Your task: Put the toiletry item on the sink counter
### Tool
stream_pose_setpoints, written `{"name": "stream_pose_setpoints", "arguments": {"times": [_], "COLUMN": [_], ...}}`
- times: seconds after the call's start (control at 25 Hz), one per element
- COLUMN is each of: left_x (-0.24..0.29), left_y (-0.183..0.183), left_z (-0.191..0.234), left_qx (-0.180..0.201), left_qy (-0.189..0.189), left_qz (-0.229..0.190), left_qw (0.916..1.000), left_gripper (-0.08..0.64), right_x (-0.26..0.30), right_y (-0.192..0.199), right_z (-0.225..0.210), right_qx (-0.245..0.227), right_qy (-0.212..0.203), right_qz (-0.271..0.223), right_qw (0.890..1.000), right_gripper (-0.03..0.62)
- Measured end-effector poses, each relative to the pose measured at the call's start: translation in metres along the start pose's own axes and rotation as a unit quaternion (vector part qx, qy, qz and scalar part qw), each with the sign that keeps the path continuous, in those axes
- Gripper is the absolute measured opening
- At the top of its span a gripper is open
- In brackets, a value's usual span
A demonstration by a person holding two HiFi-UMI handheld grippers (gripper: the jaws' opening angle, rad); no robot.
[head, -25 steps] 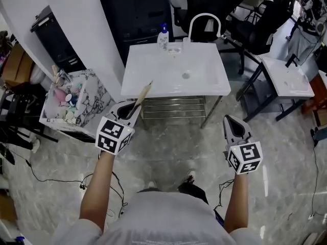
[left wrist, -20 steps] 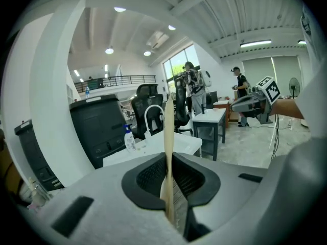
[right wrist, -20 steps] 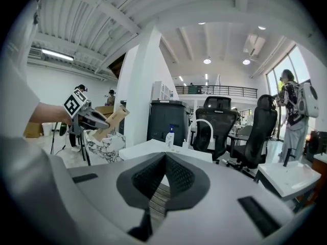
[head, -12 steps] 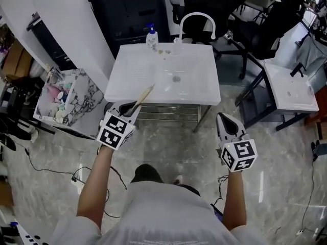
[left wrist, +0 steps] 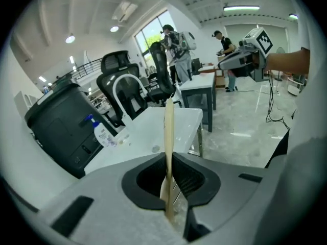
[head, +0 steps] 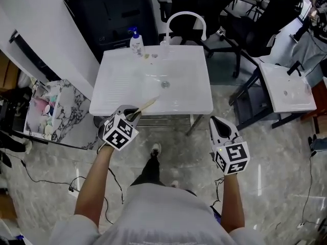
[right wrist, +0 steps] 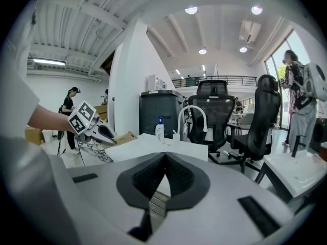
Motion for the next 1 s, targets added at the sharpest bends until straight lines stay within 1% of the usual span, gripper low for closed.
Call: {"name": "stream_pose_setpoints", "arguments": {"times": [0.12,0.2,0.32,0.48,0.56,0.68,0.76,0.84,0.92,1.0], "left_x": [0.043,0.075,0.119,0.162,0.176,0.19,0.195,0.199,0.2,0.2], "left_y": [0.002,0.005,0.01,0.014,0.013,0.009,0.009,0.011,0.013,0.014], "left_z": [0.018,0.028,0.038,0.042,0.04,0.038,0.034,0.028,0.024,0.021], "left_qx": [0.017,0.027,0.042,0.055,0.075,0.116,0.128,0.127,0.11,0.089], "left_qy": [0.041,0.072,0.116,0.166,0.181,0.191,0.2,0.215,0.233,0.246], "left_qz": [0.016,0.035,0.058,0.069,0.074,0.081,0.081,0.078,0.068,0.053], "left_qw": [0.9989,0.9965,0.9906,0.9822,0.9778,0.9713,0.968,0.9652,0.9639,0.9637], "left_gripper": [0.035,0.035,0.035,0.035,0.035,0.035,0.035,0.035,0.04,0.067], "right_x": [0.023,0.039,0.063,0.082,0.086,0.091,0.094,0.097,0.1,0.101], "right_y": [0.006,0.01,0.014,0.02,0.025,0.03,0.033,0.034,0.033,0.031], "right_z": [-0.007,-0.012,-0.016,-0.018,-0.021,-0.026,-0.029,-0.03,-0.026,-0.023], "right_qx": [0.005,0.013,0.016,0.026,0.033,0.041,0.044,0.045,0.04,0.035], "right_qy": [0.019,0.031,0.046,0.065,0.077,0.092,0.098,0.097,0.09,0.083], "right_qz": [0.019,0.033,0.052,0.073,0.083,0.094,0.102,0.109,0.111,0.107], "right_qw": [1.0,0.999,0.997,0.995,0.993,0.99,0.989,0.988,0.989,0.99], "right_gripper": [-0.003,-0.003,-0.003,-0.003,-0.003,-0.003,-0.003,-0.003,-0.003,-0.003]}}
Point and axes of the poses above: the fingertips, and each gripper's own axes: x forward along the fingers, z to its left, y out of its underside, the point moved 1 cm from there along -x, backward along the fingers, and after that the axes turned 14 degrees about y, right-handed, at the moved point
